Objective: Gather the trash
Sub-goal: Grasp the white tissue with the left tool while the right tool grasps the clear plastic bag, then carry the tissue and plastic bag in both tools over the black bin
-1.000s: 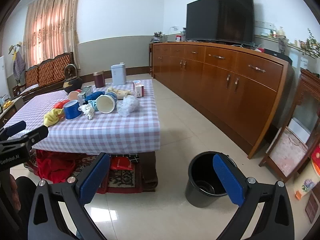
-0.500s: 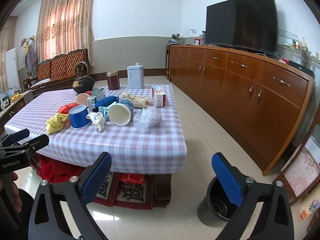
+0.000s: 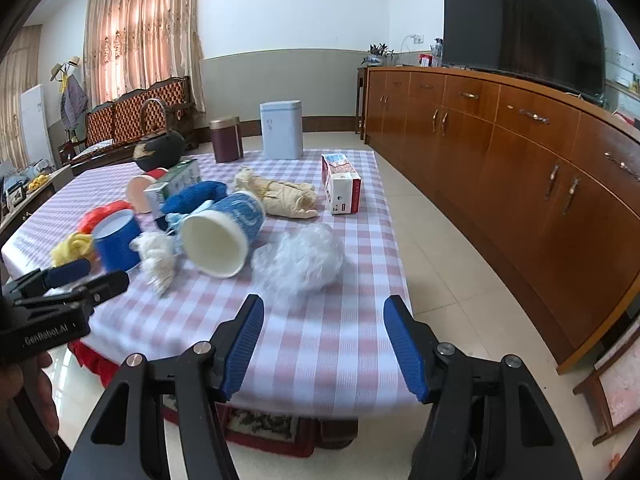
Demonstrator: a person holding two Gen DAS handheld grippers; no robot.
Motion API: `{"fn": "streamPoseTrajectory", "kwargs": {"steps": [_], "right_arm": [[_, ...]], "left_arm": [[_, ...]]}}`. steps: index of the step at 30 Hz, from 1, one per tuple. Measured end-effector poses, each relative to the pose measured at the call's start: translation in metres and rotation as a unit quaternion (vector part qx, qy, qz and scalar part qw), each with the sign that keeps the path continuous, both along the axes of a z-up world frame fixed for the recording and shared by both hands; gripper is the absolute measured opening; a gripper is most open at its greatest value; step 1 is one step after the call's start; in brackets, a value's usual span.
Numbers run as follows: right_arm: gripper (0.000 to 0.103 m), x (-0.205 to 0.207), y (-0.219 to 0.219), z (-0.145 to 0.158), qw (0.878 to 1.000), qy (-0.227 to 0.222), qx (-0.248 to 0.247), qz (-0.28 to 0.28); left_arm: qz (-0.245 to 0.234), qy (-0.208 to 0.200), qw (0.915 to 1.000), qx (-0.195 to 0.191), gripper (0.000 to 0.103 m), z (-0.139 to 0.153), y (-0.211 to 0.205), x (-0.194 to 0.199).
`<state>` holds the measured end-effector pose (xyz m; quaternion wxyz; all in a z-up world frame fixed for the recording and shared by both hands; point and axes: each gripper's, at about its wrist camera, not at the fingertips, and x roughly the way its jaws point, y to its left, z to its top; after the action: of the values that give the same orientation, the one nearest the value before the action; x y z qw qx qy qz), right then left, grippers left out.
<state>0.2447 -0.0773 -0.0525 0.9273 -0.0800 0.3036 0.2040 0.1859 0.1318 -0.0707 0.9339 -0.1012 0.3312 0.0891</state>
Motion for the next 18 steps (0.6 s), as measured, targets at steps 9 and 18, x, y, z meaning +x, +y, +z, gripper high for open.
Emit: {"fn": "streamPoseTrajectory", "kwargs": {"steps": [9, 18], "right_arm": [[0.064, 0.051, 0.02, -0.023, 0.999, 0.019, 0.01, 0.039], [0.025, 0.058, 0.018, -0.034, 0.997, 0.046, 0.031, 0.053]], "left_arm": [[0.017, 0.011, 0.9995, 0.023, 0.077, -0.015, -0.004, 0.032], [0.023, 0.015, 0.9996, -0.005, 0.043, -0.028, 0.009, 0.034]]}}
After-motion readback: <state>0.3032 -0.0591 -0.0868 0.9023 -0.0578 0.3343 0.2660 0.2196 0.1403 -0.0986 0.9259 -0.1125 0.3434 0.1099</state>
